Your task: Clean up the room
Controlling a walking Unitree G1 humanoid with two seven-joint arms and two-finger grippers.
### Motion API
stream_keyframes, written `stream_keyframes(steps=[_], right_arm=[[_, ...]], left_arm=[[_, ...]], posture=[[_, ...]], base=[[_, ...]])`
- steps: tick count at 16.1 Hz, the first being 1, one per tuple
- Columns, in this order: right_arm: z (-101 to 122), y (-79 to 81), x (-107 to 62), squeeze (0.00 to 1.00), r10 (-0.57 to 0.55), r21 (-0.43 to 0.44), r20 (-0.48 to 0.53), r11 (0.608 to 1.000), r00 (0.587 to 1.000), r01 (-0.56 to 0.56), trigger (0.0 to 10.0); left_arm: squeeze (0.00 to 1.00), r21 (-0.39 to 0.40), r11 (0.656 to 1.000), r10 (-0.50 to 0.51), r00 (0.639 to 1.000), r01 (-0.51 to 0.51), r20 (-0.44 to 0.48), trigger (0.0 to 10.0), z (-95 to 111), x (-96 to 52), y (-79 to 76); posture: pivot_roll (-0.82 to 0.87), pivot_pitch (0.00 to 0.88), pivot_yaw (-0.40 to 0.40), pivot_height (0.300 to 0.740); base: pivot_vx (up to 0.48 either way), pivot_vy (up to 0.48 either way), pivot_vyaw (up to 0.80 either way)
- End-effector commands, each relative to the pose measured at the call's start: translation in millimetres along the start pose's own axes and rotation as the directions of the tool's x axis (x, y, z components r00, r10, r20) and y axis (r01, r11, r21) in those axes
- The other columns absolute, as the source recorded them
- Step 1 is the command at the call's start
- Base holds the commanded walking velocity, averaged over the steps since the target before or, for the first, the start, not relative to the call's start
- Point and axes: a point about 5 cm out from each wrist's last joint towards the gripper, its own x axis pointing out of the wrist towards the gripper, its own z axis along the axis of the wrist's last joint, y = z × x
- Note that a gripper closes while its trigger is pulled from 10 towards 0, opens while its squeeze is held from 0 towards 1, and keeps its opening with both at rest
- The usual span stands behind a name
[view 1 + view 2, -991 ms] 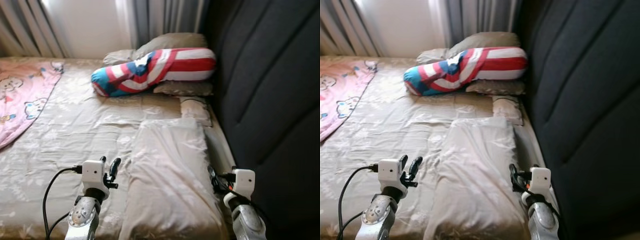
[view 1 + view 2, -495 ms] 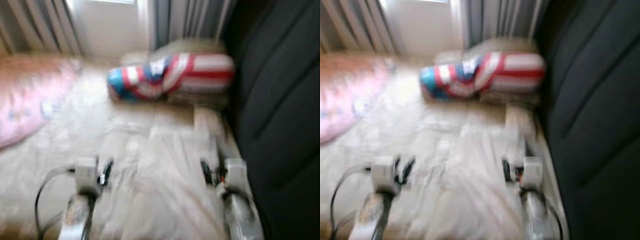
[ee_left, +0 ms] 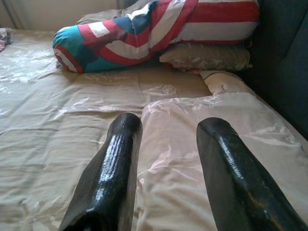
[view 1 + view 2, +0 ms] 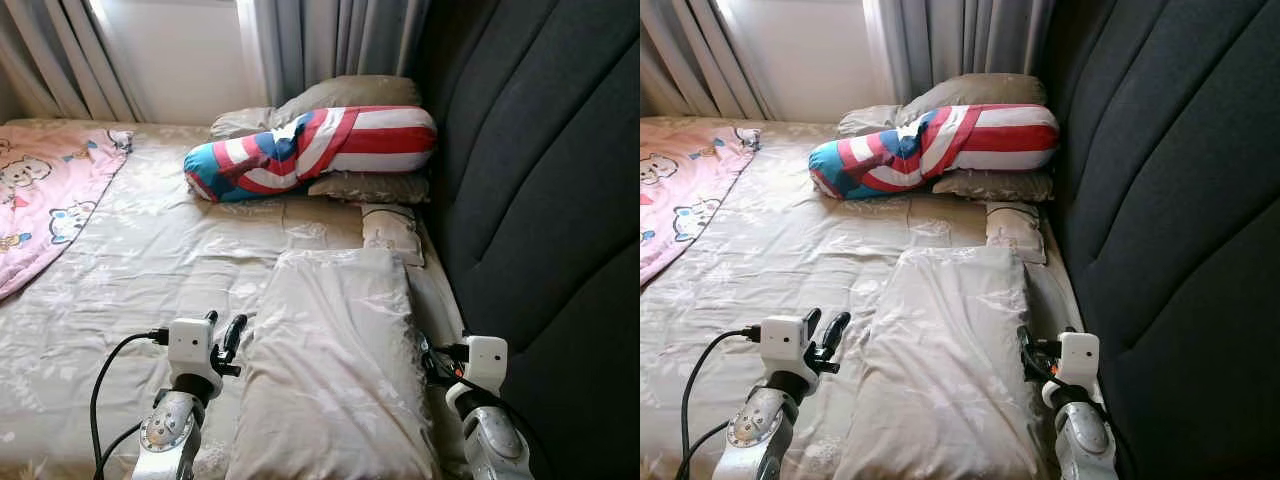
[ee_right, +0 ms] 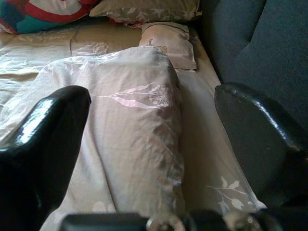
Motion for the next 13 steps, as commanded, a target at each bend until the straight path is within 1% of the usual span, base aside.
stream_keyframes(steps=[1, 2, 4, 6, 11, 13], right_arm=[[7, -1.5, 1.3, 0.00, -0.009, -0.005, 0.035, 1.000, 0.999, 0.009, 10.0], [8, -1.5, 1.3, 0.00, -0.009, -0.007, 0.041, 1.000, 0.999, 0.010, 10.0], [15, -1.2, 0.6, 0.00, -0.011, -0.013, 0.081, 1.000, 0.997, 0.013, 10.0], [16, -1.4, 0.3, 0.00, -0.012, -0.015, 0.082, 1.000, 0.997, 0.013, 10.0], [17, -0.6, 0.0, 0.00, -0.016, -0.015, 0.081, 1.000, 0.997, 0.017, 10.0], [15, -1.3, 0.0, 0.00, -0.018, -0.026, 0.066, 0.999, 0.998, 0.020, 10.0]], left_arm=[[0.00, -0.001, 1.000, -0.008, 1.000, 0.008, 0.020, 10.0, 5, 0.3, -1.6], [0.00, 0.003, 1.000, -0.006, 1.000, 0.006, 0.023, 10.0, 6, 0.1, -1.5], [0.00, 0.014, 0.999, 0.032, 0.999, -0.033, 0.043, 10.0, 11, -1.9, 8.8], [0.00, 0.018, 0.999, 0.036, 0.998, -0.037, 0.041, 10.0, 11, -2.0, 11.3], [0.00, 0.017, 1.000, 0.025, 0.999, -0.025, 0.045, 10.0, 12, 1.5, 8.0], [0.00, 0.015, 1.000, 0.022, 0.999, -0.023, 0.047, 10.0, 13, 2.7, 7.2]], posture=[[-0.03, 0.015, -0.061, 0.740], [-0.03, 0.015, -0.061, 0.740], [-0.03, 0.017, -0.060, 0.740], [-0.03, 0.019, -0.060, 0.740], [-0.04, 0.018, -0.059, 0.740], [-0.04, 0.017, -0.058, 0.740]], base=[[0.000, 0.000, 0.00], [0.000, 0.000, 0.00], [0.000, 0.000, 0.00], [0.000, 0.000, 0.00], [0.000, 0.000, 0.00], [0.000, 0.000, 0.00]])
